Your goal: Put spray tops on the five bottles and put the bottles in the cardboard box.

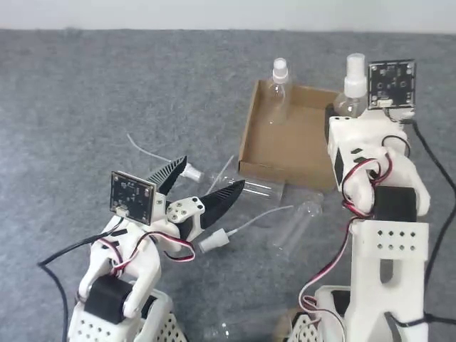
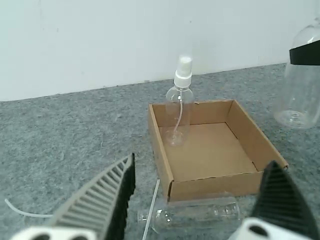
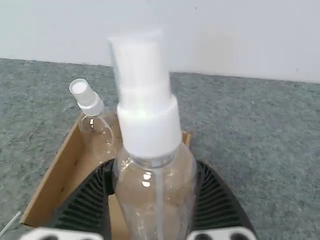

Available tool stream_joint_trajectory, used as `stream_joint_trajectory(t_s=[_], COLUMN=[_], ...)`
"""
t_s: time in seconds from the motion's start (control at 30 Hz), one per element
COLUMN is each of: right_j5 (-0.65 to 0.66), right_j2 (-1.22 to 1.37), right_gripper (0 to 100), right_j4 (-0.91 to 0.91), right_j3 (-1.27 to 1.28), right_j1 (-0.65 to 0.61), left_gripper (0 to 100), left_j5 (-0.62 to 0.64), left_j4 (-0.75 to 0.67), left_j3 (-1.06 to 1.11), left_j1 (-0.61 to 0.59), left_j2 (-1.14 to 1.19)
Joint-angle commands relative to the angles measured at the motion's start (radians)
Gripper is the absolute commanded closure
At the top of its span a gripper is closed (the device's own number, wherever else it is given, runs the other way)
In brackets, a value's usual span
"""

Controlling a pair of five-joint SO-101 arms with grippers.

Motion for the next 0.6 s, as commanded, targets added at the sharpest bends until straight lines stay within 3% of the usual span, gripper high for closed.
stream_joint_trajectory(t_s=[0.0,0.57], right_j5=[0.011,0.009], right_j2=[0.022,0.2], right_gripper=[99.3,99.3], right_j4=[-0.028,-0.188], right_j3=[-0.064,-0.064], right_j1=[0.008,0.065], left_gripper=[64,64], left_j5=[-0.002,-0.002], left_j4=[-0.021,-0.035], left_j3=[-0.008,0.008], left_j1=[0.002,0.002], left_j2=[-0.017,-0.017])
